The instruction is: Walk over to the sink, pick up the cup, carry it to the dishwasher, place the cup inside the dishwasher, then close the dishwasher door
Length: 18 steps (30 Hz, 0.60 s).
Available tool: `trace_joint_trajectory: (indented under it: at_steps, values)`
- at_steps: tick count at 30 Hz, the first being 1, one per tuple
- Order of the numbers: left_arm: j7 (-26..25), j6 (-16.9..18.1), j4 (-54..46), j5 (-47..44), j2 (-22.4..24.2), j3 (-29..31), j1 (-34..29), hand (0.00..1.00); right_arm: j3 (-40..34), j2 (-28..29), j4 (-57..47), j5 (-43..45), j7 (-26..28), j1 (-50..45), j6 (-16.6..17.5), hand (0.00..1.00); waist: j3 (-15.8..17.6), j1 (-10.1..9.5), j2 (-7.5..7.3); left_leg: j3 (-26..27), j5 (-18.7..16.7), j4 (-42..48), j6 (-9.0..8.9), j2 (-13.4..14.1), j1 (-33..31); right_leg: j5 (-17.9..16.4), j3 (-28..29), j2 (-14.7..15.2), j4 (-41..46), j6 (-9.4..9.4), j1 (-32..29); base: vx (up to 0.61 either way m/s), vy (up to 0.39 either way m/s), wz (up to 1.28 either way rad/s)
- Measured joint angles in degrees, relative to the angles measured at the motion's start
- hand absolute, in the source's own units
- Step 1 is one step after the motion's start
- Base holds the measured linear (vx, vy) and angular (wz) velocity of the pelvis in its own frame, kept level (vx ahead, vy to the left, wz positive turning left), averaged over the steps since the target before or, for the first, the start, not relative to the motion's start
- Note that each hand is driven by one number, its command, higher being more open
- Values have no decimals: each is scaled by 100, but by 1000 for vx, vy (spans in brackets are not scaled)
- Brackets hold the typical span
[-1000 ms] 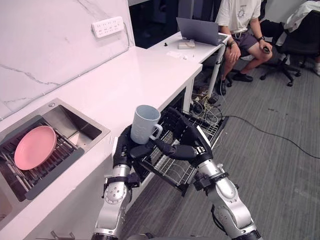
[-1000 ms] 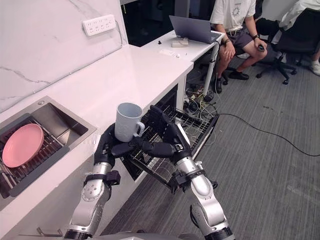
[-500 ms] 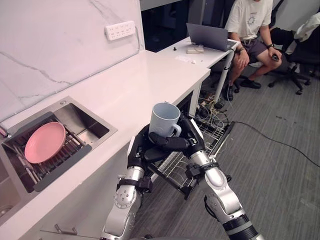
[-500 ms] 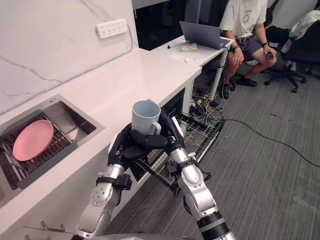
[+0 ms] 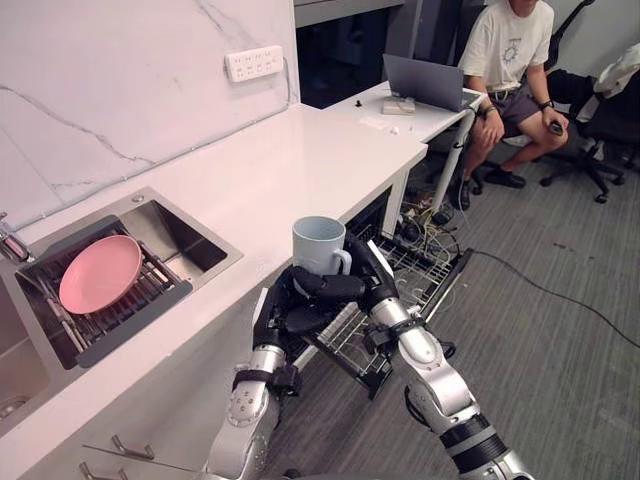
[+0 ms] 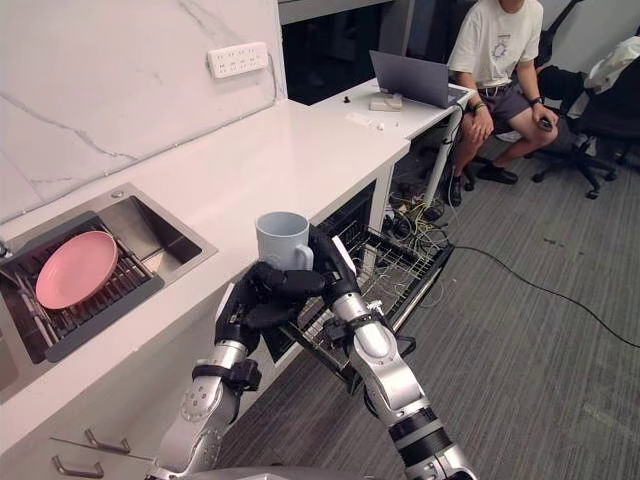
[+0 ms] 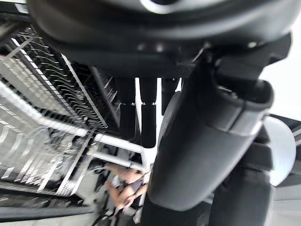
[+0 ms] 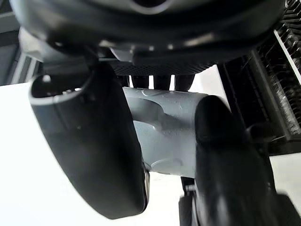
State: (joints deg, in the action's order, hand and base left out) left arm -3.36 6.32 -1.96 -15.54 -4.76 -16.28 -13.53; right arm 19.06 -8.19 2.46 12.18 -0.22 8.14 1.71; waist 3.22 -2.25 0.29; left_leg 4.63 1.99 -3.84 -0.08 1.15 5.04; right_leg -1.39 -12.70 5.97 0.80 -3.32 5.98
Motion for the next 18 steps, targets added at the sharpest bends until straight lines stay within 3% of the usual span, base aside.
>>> trace_joint_trajectory:
  at_steps: [3, 7, 13, 18]
  values:
    - [30, -136, 51, 206, 5, 38, -457, 90, -578, -10, -229, -406, -39, 0, 64, 30, 3, -5, -5, -2, 0, -2, 0, -8, -16, 4, -7, 3, -28, -6, 1, 0, 0, 0]
    - [49, -147, 38, 783, 22, 244, -616, 90, -1097, -174, -381, -981, -107, -6, 322, 30, 4, -7, -6, -16, -1, -2, 0, -6, -35, 4, -21, 3, -31, -7, 2, 0, 0, 0]
    - [253, -138, 47, 1110, 58, 235, -662, 90, -1089, -291, -340, -1253, 52, -395, 426, 30, 6, -16, -9, -46, -2, -38, 2, -2, -61, 0, -52, 2, -31, -9, -13, -19, -6, 2]
    - [378, -111, 704, 1112, 22, 262, -633, 90, -1003, -488, 610, -1412, 213, -415, 424, 30, 153, -47, -48, -124, -2, 180, 0, -6, -314, 8, -150, 14, 4, -2, -127, -18, -8, 9]
